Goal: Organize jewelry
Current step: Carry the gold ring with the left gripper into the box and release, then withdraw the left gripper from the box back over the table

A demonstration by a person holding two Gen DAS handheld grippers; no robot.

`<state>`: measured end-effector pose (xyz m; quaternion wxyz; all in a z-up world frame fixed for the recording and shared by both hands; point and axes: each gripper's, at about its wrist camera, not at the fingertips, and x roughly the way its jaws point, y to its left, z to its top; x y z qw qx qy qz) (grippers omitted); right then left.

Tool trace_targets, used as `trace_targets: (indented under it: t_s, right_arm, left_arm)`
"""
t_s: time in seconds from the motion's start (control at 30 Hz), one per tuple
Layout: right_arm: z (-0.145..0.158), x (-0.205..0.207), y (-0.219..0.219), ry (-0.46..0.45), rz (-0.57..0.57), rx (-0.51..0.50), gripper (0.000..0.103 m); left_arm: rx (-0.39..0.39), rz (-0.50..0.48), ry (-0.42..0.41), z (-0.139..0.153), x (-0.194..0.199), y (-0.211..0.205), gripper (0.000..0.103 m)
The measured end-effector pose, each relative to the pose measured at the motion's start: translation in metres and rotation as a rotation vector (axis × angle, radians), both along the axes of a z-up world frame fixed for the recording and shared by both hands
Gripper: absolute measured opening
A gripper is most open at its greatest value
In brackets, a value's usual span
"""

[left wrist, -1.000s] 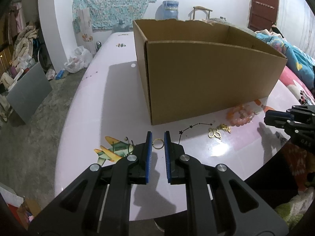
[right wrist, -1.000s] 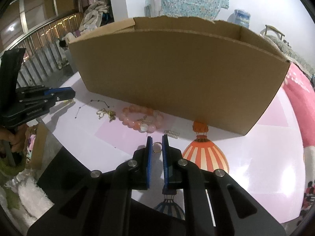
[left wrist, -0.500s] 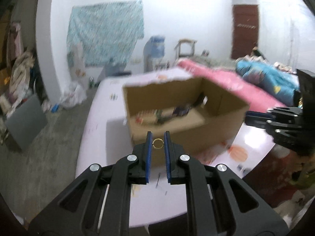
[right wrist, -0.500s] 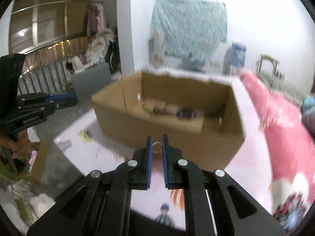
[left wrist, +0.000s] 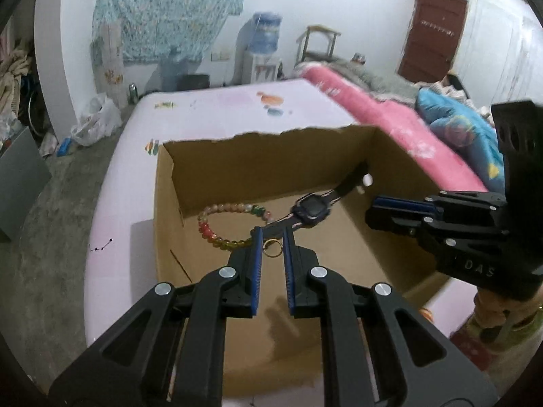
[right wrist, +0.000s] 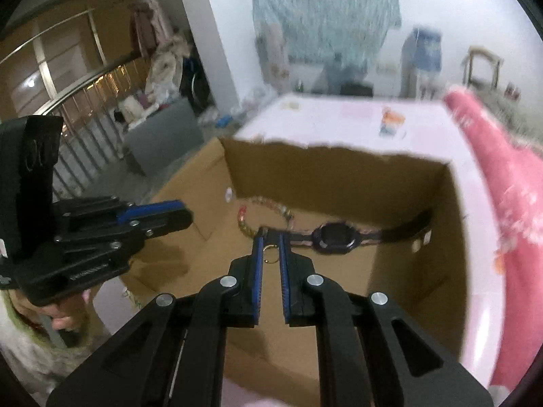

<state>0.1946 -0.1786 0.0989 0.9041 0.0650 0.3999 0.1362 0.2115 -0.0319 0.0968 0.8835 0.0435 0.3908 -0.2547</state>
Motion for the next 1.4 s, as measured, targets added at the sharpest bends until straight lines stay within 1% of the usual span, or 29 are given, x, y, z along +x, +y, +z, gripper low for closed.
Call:
trace_targets:
  t_s: [0.1,0.13,0.17,0.23,0.3,0.43,0.53,0.63,0.67,0.73,0.77,0.83,0.87,0.9,0.93,1.0,1.03,1.07,1.13,1.2,1.27,1.4]
  right_arm:
    - [-0.008,0.013,-0.006,0.032,-0.003,0.011,0.011]
    - [-0.01,0.013,-0.007,0.034,-0.006,0.014,0.011]
    - [-0.011,0.015,-0.008,0.036,-0.007,0.018,0.013]
    - [-0.011,0.015,-0.014,0.037,-0.008,0.048,0.016]
    - [-0.007,0.013,-0.018,0.022,-0.019,0.052,0.025]
    - [0.0,0.01,-0.024,-0.002,-0.029,0.054,0.026]
    - [0.012,0.001,-0.026,-0.036,-0.033,0.048,0.026]
    - [0.03,-0.018,-0.029,-0.093,-0.038,0.035,0.029]
    - [0.037,-0.025,-0.031,-0.113,-0.041,0.033,0.031]
    - [0.05,-0.041,-0.035,-0.149,-0.046,0.031,0.034]
    - [0.059,-0.055,-0.038,-0.178,-0.051,0.027,0.035]
    - [0.071,-0.077,-0.043,-0.22,-0.056,0.028,0.038]
    - [0.075,-0.088,-0.045,-0.238,-0.057,0.03,0.042]
    - [0.078,-0.098,-0.047,-0.254,-0.059,0.031,0.044]
    - [0.081,-0.112,-0.048,-0.272,-0.061,0.033,0.045]
    - [0.082,-0.13,-0.05,-0.286,-0.063,0.036,0.049]
    - [0.081,-0.14,-0.049,-0.289,-0.066,0.037,0.05]
    - [0.077,-0.149,-0.048,-0.286,-0.07,0.038,0.053]
    - [0.069,-0.16,-0.047,-0.276,-0.081,0.035,0.058]
    - [0.055,-0.172,-0.042,-0.261,-0.098,0.029,0.072]
    - [0.035,-0.178,-0.038,-0.233,-0.12,0.038,0.08]
    - [-0.007,-0.178,-0.03,-0.129,-0.173,0.006,0.081]
  left_arm:
    - [0.007,0.001,0.008,-0.006,0.007,-0.003,0.013]
    - [0.007,0.002,0.012,-0.008,0.008,-0.004,0.014]
    - [0.001,0.003,0.019,-0.009,0.009,-0.003,0.018]
    - [-0.005,0.008,0.021,-0.01,0.009,-0.002,0.02]
    - [-0.007,0.012,0.02,-0.011,0.011,0.0,0.024]
    - [-0.016,0.03,0.008,-0.008,0.012,0.006,0.024]
    - [-0.032,0.042,-0.008,0.0,0.007,0.013,0.024]
    - [-0.049,0.044,-0.033,0.011,-0.004,0.021,0.024]
    - [-0.056,0.042,-0.045,0.017,-0.011,0.024,0.025]
    - [-0.068,0.037,-0.073,0.027,-0.027,0.03,0.028]
    - [-0.071,0.036,-0.086,0.031,-0.034,0.034,0.031]
    - [-0.081,0.035,-0.116,0.04,-0.051,0.042,0.033]
    - [-0.087,0.033,-0.132,0.045,-0.062,0.047,0.037]
    - [-0.092,0.03,-0.143,0.049,-0.07,0.052,0.042]
    - [-0.1,0.029,-0.162,0.052,-0.083,0.059,0.045]
    - [-0.107,0.024,-0.185,0.056,-0.1,0.067,0.055]
    - [-0.107,0.023,-0.191,0.055,-0.107,0.07,0.058]
    - [-0.097,0.024,-0.195,0.052,-0.116,0.072,0.063]
    - [-0.062,0.025,-0.189,0.043,-0.128,0.073,0.069]
    - [-0.028,0.027,-0.176,0.031,-0.137,0.073,0.077]
    - [-0.001,0.033,-0.148,0.014,-0.144,0.072,0.08]
    - [0.056,0.086,-0.062,-0.027,-0.145,0.07,0.081]
